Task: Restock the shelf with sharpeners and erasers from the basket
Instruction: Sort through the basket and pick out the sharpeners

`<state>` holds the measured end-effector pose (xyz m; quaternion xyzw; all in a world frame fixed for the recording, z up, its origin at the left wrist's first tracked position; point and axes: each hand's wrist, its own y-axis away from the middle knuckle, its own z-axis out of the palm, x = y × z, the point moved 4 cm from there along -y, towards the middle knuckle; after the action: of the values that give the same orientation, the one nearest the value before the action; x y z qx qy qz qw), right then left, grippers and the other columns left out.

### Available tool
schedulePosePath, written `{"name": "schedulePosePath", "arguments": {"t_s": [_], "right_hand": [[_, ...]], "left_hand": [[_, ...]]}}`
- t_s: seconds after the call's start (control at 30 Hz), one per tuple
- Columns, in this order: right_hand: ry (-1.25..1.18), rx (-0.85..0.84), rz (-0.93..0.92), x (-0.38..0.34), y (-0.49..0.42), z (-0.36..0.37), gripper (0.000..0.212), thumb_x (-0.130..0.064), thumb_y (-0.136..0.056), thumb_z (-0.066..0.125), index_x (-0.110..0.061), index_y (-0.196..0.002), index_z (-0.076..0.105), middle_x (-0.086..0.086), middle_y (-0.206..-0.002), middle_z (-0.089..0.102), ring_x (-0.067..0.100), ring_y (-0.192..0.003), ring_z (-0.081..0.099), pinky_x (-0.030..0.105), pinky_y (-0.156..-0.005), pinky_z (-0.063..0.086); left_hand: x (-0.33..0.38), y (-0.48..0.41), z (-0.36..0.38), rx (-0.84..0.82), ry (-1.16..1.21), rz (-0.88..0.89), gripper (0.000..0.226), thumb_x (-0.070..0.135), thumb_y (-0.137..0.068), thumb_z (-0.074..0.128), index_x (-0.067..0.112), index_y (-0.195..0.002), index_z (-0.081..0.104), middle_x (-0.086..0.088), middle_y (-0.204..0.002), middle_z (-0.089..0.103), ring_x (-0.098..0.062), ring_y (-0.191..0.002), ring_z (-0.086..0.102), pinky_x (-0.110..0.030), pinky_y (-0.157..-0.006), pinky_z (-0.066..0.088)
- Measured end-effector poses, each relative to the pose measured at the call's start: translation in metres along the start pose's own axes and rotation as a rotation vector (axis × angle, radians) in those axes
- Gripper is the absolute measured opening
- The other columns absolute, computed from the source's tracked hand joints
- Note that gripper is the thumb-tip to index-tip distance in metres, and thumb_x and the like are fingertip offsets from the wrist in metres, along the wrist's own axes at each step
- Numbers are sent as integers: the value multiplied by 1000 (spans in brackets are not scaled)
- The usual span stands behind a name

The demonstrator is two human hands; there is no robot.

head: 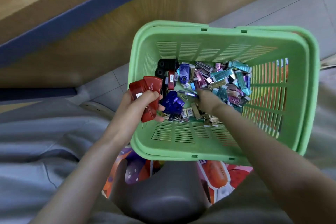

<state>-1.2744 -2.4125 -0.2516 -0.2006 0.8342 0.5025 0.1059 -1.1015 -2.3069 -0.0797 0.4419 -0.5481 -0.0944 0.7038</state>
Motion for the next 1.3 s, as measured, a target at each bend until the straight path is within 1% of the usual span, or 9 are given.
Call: {"name": "schedulePosePath", "arguments": {"t_s": [0.07, 0.17, 0.27, 0.4, 0.57, 0.77, 0.9, 1.03, 1.3], "right_hand": [[77, 181, 1, 12, 8, -27, 26, -4, -96, 44, -4, -122, 48, 11, -95, 57, 26, -85, 56, 35, -73, 48], [476, 376, 133, 36, 19, -58, 50, -8, -91, 54, -1, -136, 33, 19, -127, 46, 32, -115, 44, 38, -99, 39], [468, 498, 74, 30, 26, -65, 66, -24, -95, 54, -3, -146, 17, 20, -139, 35, 32, -130, 33, 38, -111, 26], [-38, 341, -195, -27, 10, -44, 58, -23, -97, 51, -4, -144, 25, 15, -143, 36, 29, -129, 40, 35, -106, 34], [-311, 258, -38, -64, -39, -20, 83, -36, -86, 66, -1, -145, 21, 19, -147, 26, 38, -137, 25, 45, -113, 24], [-579, 252, 126, -71, -43, -6, 80, -30, -85, 68, -4, -145, 22, 20, -147, 12, 39, -132, 33, 44, -109, 32], [-564, 203, 82, -81, -38, 3, 78, -30, -88, 65, -5, -147, 20, 17, -149, 30, 32, -131, 39, 39, -104, 36], [-393, 161, -54, -75, -9, 17, 74, -27, -88, 66, -7, -145, 25, 10, -144, 43, 28, -130, 43, 35, -103, 35], [90, -67, -16, -50, 13, 54, 93, -45, -75, 74, -5, -141, 22, 16, -136, 38, 33, -125, 37, 42, -103, 35]], "left_hand": [[-3, -3, 5, -8, -16, -14, 26, 27, -71, 59, 11, -91, 63, -2, -73, 70, -24, -67, 67, -49, -79, 55], [-5, -3, 9, 5, -22, -11, 27, 27, -68, 61, 13, -90, 64, -3, -74, 72, -23, -67, 69, -51, -86, 53], [0, 1, 6, 44, -27, 31, 30, 29, -66, 69, 12, -90, 63, -4, -71, 71, -20, -67, 68, -36, -76, 56], [15, 15, -13, 214, -32, 232, 18, 21, -76, 68, 19, -92, 60, -1, -74, 65, -8, -65, 62, -15, -60, 50], [17, 21, -40, 436, 24, 295, 20, 30, -68, 62, 24, -84, 53, 6, -74, 56, 1, -64, 54, -11, -59, 45], [-1, 2, -49, 389, 173, 112, 34, 37, -60, 67, 21, -88, 57, 9, -72, 65, -5, -70, 64, -19, -65, 46], [0, 4, -39, 346, 135, 133, 7, 28, -73, 60, 23, -69, 57, 14, -57, 60, 0, -56, 57, -16, -58, 46], [1, 13, -34, 386, -3, 155, 20, 25, -76, 60, 20, -59, 51, 11, -50, 49, -3, -50, 45, -14, -50, 38], [-34, 44, -28, 313, -6, -4, 17, 29, -76, 61, 20, -63, 57, -4, -62, 53, -13, -60, 49, -31, -62, 40]]}}
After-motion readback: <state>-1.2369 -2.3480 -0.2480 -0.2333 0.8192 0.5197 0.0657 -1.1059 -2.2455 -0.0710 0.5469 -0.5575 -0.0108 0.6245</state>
